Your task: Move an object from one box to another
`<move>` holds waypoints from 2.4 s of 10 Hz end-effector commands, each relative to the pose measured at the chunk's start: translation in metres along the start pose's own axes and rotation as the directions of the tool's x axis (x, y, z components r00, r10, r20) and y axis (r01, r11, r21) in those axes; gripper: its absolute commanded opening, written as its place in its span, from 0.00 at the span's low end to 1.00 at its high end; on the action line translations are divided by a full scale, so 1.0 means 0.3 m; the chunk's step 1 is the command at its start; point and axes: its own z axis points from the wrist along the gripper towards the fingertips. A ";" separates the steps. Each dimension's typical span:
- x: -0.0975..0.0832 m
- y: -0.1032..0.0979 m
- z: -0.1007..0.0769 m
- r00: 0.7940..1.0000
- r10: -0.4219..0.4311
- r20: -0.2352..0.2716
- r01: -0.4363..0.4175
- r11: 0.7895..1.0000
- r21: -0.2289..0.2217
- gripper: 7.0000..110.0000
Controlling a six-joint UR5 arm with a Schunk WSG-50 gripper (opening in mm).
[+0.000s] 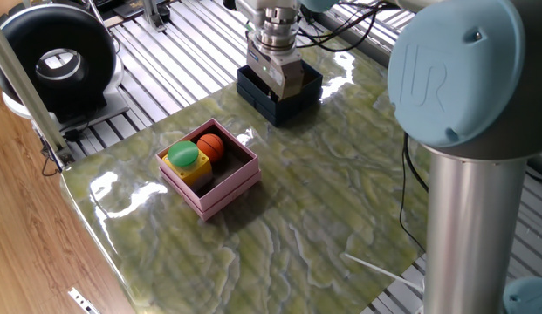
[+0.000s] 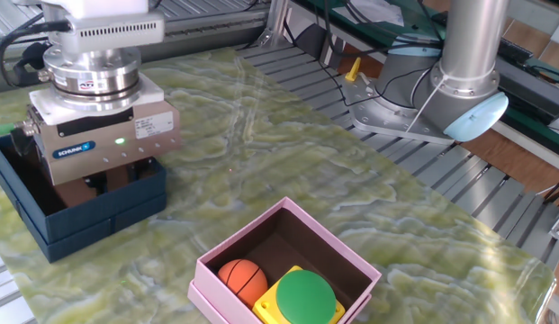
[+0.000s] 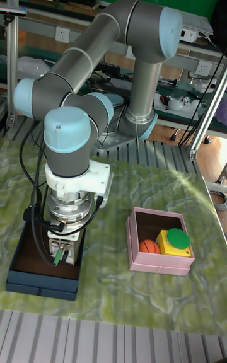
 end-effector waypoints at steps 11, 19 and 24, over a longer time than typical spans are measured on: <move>-0.093 -0.027 -0.334 0.985 0.098 -0.141 -0.097 0.995 0.011 0.00; -0.409 0.131 -0.376 0.855 0.515 -0.061 -0.517 0.855 -0.029 0.00; -0.608 0.180 -0.283 0.637 0.770 -0.026 -0.769 0.633 -0.086 0.00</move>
